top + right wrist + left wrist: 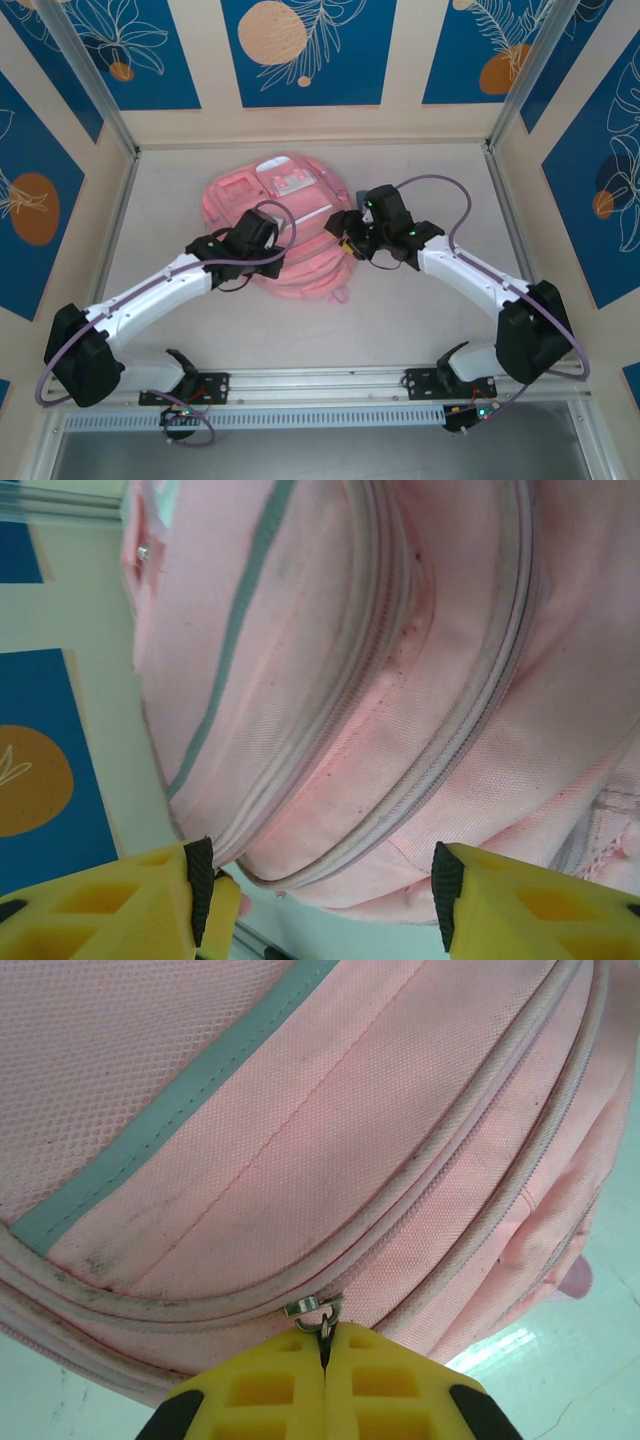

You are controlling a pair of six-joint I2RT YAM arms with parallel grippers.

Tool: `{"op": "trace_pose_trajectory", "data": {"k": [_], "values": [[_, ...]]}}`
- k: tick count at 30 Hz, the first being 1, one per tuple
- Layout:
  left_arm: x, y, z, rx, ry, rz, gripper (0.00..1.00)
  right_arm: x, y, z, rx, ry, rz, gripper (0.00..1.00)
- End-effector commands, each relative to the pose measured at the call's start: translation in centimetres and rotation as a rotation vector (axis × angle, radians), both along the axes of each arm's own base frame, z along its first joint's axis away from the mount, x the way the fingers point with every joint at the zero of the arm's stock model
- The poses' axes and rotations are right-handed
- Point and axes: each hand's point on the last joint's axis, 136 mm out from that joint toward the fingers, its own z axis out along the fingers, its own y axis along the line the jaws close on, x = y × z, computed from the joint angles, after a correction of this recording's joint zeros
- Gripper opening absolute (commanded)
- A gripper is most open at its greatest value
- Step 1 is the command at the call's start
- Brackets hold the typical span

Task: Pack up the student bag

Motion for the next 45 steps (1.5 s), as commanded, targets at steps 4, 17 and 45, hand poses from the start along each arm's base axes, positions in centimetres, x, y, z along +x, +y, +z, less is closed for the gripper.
{"op": "trace_pose_trajectory", "data": {"k": [4,17,45], "values": [[0.5,-0.5,0.6,0.010,-0.013,0.005,0.00,0.8,3.7,0.0,0.133,0.084,0.046,0.55],[0.5,0.3,0.2,0.064,-0.010,0.016,0.00,1.9,4.9,-1.9,0.106,0.143,0.052,0.36],[0.8,6.5,0.1,0.316,-0.027,0.130,0.00,3.4,3.7,-4.4,-0.132,0.113,-0.023,0.30]]}}
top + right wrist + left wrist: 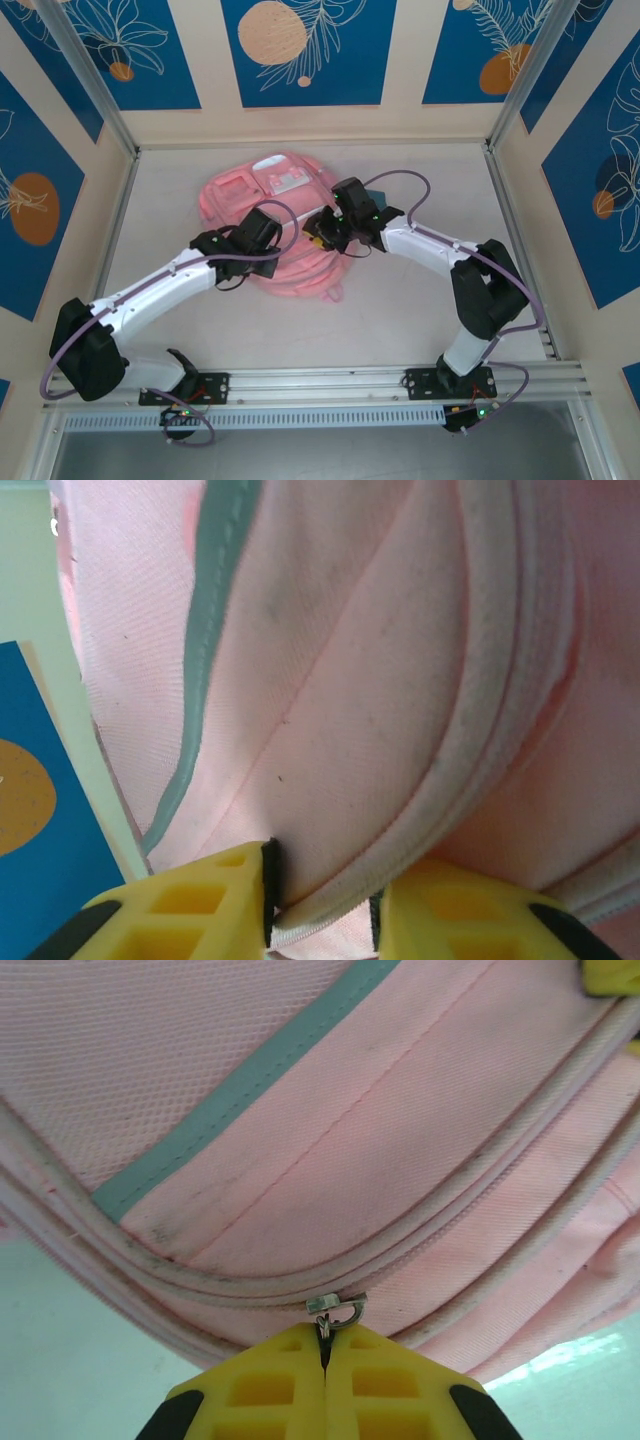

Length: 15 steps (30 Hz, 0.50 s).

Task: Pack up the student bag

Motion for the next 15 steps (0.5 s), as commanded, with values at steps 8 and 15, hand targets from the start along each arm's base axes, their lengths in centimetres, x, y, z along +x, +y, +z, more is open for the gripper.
{"op": "trace_pose_trajectory", "data": {"k": [8,15], "values": [[1.7,5.9,-0.6,0.135,0.018,0.139,0.00,0.8,-2.3,-2.0,-0.179,-0.004,-0.046,0.27],[3.8,6.2,1.6,0.070,-0.002,0.167,0.40,0.5,-1.7,0.9,-0.170,-0.120,0.079,0.36]]}}
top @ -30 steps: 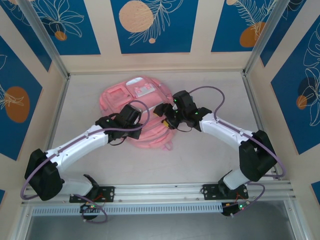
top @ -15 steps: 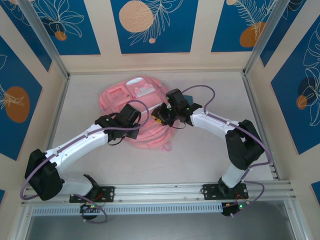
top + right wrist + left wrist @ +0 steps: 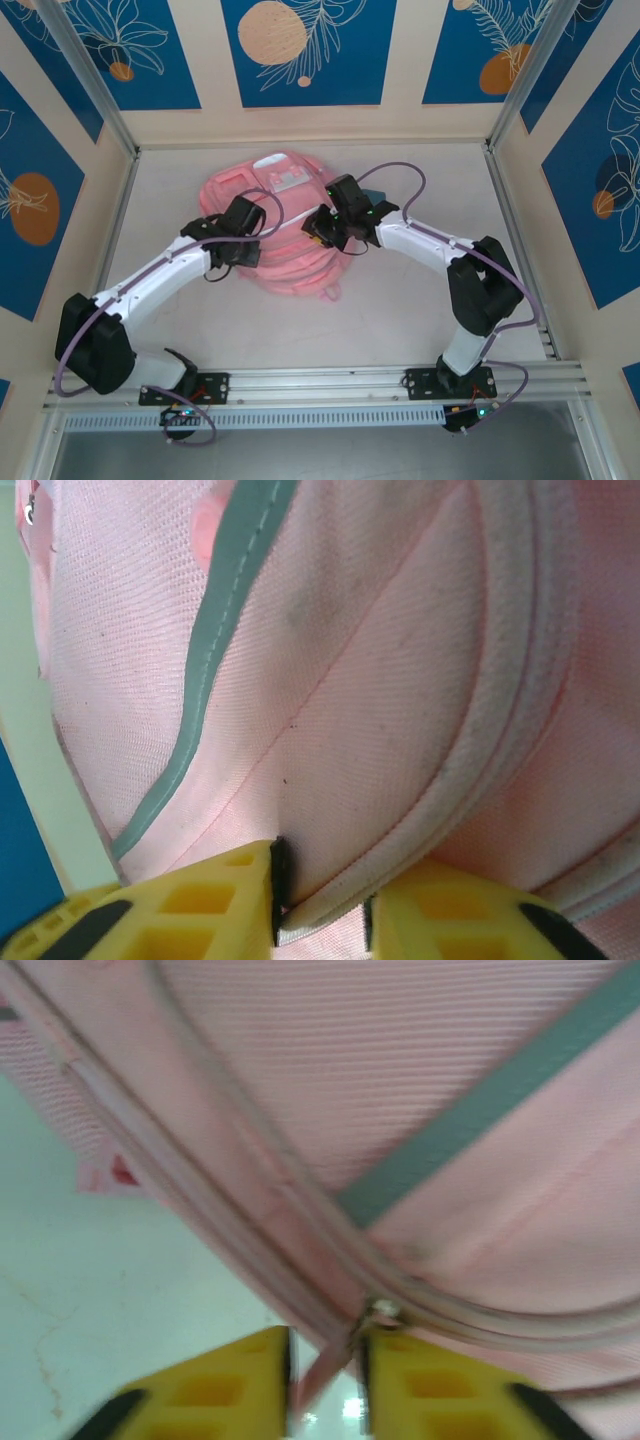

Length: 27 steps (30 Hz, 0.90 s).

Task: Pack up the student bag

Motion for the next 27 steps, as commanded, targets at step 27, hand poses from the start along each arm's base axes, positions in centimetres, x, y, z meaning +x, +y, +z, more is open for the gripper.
{"op": "trace_pose_trajectory", "data": {"k": [27], "values": [[1.9,-4.0,8.9,-0.200,-0.180,-0.056,0.70,10.6,-18.8,-5.6,-0.601,-0.035,0.070,0.69]]}}
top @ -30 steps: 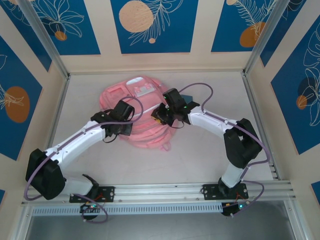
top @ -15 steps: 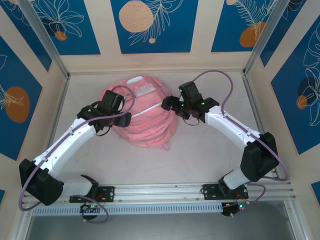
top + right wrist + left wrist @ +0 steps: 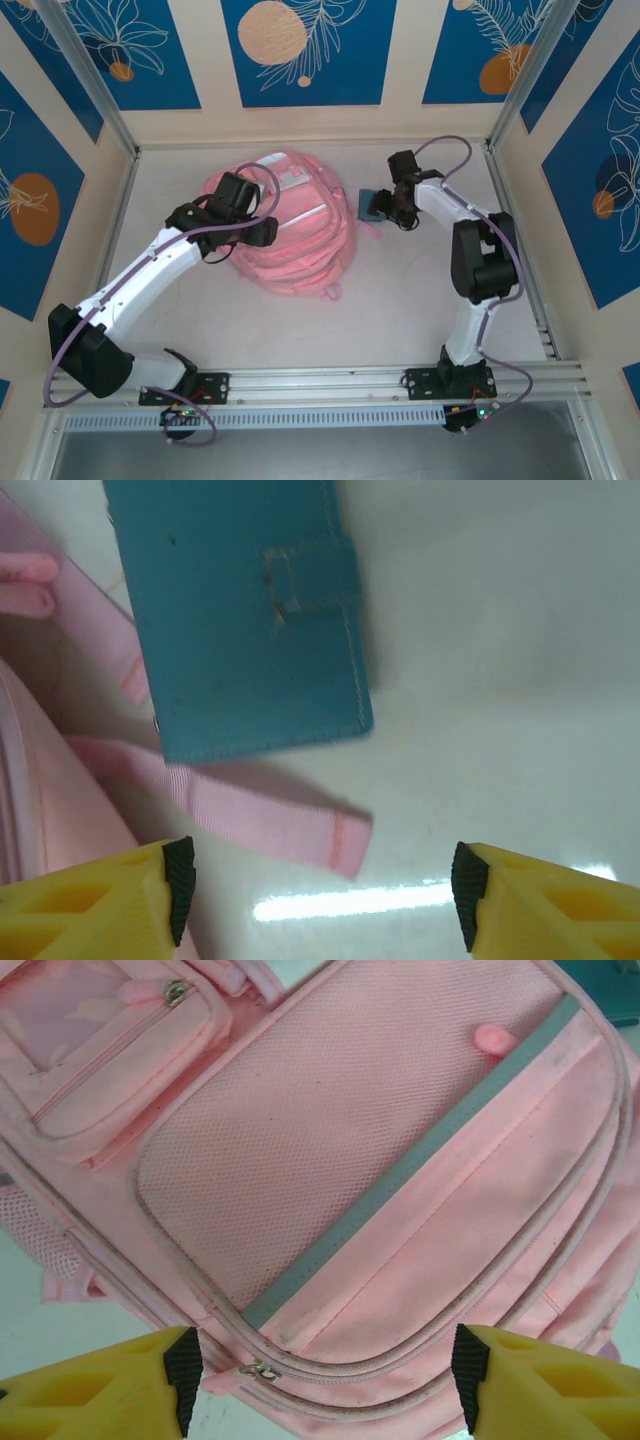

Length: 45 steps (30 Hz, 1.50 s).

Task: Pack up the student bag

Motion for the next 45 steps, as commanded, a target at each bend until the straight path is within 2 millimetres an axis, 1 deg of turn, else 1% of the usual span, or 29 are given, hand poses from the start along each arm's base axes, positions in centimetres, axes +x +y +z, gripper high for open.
{"op": "trace_pose_trajectory", "data": {"k": [1,3,8,10,11,14,17,20,23,24,27,31,33,36,37,39,40,42,45], "values": [[0.3,0.8,1.6,-0.020,-0.050,0.077,0.71,1.8,1.0,0.3,-0.105,-0.003,0.075,0.68],[0.2,1.3,1.7,-0.015,-0.060,0.102,0.74,2.5,1.4,-0.6,-0.149,0.030,0.067,0.65],[-0.4,3.8,1.8,0.020,-0.087,0.215,0.84,4.7,3.5,-2.3,-0.276,0.043,0.108,0.65],[-0.6,4.3,1.7,0.022,-0.091,0.233,0.86,5.3,4.0,-3.0,-0.323,0.049,0.130,0.65],[-0.8,4.5,1.7,0.022,-0.090,0.236,0.86,5.5,4.0,-3.4,-0.343,0.060,0.130,0.65],[-1.0,4.8,1.4,0.021,-0.085,0.244,0.87,4.9,3.5,-4.9,-0.347,0.124,0.110,0.64],[-1.2,4.8,1.2,0.020,-0.080,0.242,0.87,3.5,2.9,-6.2,-0.292,0.182,0.083,0.64],[-1.3,4.7,1.0,0.019,-0.074,0.235,0.88,1.4,2.6,-7.1,-0.198,0.228,0.068,0.64],[-1.5,4.6,1.0,0.019,-0.066,0.218,0.93,-1.6,1.9,-7.5,-0.118,0.269,0.049,0.64],[-1.6,4.5,1.0,0.016,-0.066,0.212,0.94,-2.9,1.6,-7.7,-0.096,0.290,0.040,0.65],[-2.0,4.4,1.0,0.001,-0.067,0.196,0.97,-6.5,0.9,-7.3,-0.059,0.319,0.030,0.65],[-2.3,4.2,0.7,-0.022,-0.070,0.185,1.00,-11.4,0.6,-6.7,-0.032,0.363,0.020,0.66],[-2.4,4.2,0.6,-0.025,-0.072,0.184,1.00,-13.5,0.9,-6.8,-0.026,0.383,0.017,0.65],[-2.3,4.1,0.6,-0.026,-0.073,0.180,1.00,-16.9,2.1,-6.8,-0.021,0.420,0.046,0.65],[-2.3,4.2,0.6,-0.023,-0.073,0.180,1.00,-18.1,2.3,-7.0,-0.034,0.436,0.049,0.64],[-2.4,4.2,0.7,-0.025,-0.073,0.179,1.00,-19.8,2.6,-7.1,-0.058,0.459,0.075,0.60],[-2.4,4.2,0.7,-0.024,-0.073,0.179,1.00,-20.6,2.7,-7.1,-0.089,0.465,0.096,0.58],[-2.4,4.2,0.5,-0.024,-0.073,0.179,1.00,-21.2,2.1,-6.7,-0.180,0.458,0.122,0.55],[-2.3,4.1,0.4,-0.026,-0.073,0.180,1.00,-20.7,1.0,-5.7,-0.367,0.415,0.168,0.54]]}}
